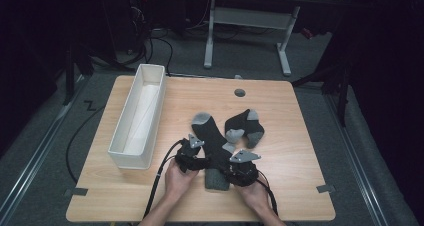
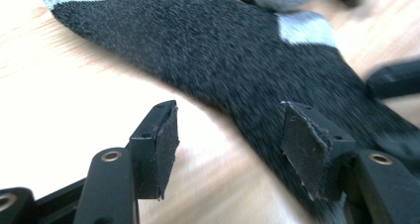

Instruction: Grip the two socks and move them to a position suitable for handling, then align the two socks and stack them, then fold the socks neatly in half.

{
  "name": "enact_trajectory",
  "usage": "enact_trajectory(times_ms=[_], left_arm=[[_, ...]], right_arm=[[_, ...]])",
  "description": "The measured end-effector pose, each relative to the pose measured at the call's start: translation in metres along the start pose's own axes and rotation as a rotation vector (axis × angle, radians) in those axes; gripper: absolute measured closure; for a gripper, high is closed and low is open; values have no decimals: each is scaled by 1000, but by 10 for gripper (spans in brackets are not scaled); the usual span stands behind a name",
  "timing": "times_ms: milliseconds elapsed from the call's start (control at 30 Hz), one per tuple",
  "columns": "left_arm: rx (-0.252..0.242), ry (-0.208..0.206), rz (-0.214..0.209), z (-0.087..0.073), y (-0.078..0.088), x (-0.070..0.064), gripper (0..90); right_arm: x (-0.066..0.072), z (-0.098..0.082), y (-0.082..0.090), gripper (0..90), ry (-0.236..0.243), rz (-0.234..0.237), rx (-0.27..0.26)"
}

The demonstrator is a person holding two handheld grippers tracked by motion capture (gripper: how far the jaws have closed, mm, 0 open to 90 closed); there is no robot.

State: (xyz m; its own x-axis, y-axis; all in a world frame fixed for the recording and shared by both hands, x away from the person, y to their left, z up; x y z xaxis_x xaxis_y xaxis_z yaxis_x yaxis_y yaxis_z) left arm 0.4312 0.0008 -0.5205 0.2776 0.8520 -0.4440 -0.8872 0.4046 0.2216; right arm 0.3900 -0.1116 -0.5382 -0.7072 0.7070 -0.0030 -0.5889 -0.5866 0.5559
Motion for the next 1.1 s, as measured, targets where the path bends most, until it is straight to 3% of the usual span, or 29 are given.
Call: enact_trajectory(times_ms=[167,233,267,300,333,367,433,500,600,700,800,867,1100], left_arm=[[-11,-6,9,-2,22,12,386],[-17,6,22,-3,31,21,386],[-17,2,29,-4,34,25,386],[-18,-13,45,-5,41,32,384],[-18,-13,45,-5,41,32,383],[-18,-28,61,-7,44,39,383],[-23,-48,76,-6,47,47,376],[-33,-38,86,-4,48,50,371],[-68,-28,95,-2,52,57,366],[-89,-34,88,-3,54,59,356],[-89,-31,91,-3,55,60,348],[-93,-30,100,-3,55,60,333],[-89,-36,105,-4,55,60,315]], right_arm=[[-1,1,0,525,-2,-5,-12],[-2,3,1,518,4,-5,-31],[-3,5,2,519,5,-8,-42],[-6,10,7,516,-10,-7,-87],[-6,10,7,516,-10,-7,-87],[-10,14,12,516,-24,-15,-124],[-15,14,16,516,-35,-27,-136],[-18,14,18,515,-47,-38,-136],[-35,13,25,545,-54,-69,-128],[-44,15,31,601,-83,-44,-119],[-50,16,36,597,-101,-47,-117],[-57,18,41,565,-104,-77,-135],[-77,24,47,542,-134,-117,-155]])
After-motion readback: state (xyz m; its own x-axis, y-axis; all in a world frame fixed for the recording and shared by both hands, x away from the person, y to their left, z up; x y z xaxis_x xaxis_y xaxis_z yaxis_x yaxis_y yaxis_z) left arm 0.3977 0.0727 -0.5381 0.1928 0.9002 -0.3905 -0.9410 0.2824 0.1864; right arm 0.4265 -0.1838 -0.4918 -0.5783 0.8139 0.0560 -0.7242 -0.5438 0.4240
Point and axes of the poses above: each handheld gripper's, and its own axes: y roughly backward along the jaws, z roughly out of its top, x roughly to its left, the point moved 6 cm from there along -y, roughly forward along the jaws, and after that the axes turned 9 degrees about -x, right-handed, at the moved point
